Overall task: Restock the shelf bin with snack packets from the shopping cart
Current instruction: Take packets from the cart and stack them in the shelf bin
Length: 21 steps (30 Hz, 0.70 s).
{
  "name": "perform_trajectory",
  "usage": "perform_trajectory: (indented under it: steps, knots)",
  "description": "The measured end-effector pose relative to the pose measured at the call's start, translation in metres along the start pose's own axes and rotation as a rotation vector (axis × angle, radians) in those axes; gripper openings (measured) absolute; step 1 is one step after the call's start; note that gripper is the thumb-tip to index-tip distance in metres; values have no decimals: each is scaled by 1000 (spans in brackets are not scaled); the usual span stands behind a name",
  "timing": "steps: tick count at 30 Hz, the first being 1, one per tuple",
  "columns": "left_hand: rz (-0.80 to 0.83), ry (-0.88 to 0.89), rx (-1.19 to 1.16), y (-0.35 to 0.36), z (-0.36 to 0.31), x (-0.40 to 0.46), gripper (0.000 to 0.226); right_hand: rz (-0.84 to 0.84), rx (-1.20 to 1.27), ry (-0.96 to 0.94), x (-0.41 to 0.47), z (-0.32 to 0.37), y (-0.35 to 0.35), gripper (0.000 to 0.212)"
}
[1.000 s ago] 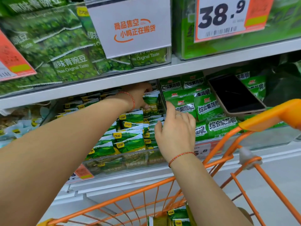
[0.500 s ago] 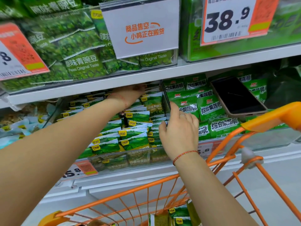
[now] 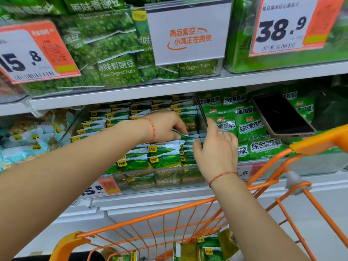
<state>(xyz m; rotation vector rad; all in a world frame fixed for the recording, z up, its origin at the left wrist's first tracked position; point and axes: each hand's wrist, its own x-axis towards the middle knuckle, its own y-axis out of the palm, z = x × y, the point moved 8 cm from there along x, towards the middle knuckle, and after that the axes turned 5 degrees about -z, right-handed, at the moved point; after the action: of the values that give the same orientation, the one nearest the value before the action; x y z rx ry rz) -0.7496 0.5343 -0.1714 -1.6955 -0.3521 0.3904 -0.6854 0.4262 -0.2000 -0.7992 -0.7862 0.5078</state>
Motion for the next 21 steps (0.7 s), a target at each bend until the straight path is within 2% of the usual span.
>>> perform_trajectory:
  steps: [4,8,11,16,21]
  knots:
    - [-3,-18,-49,-2,-6,3,32,9,-5,5,0,-1,1,59]
    - [153,-89,186,16,-12,10,34,18,-1,11,0,-1,1,59]
    - [230,-120,166,16,-10,14,26,15,8,14,-1,-1,-1,59]
    - [259,-166,215,7,12,14,28,38,3,0,-4,-2,-2,57]
    - [285,-137,280,20,12,15,10,52,11,-1,-5,-2,-2,57]
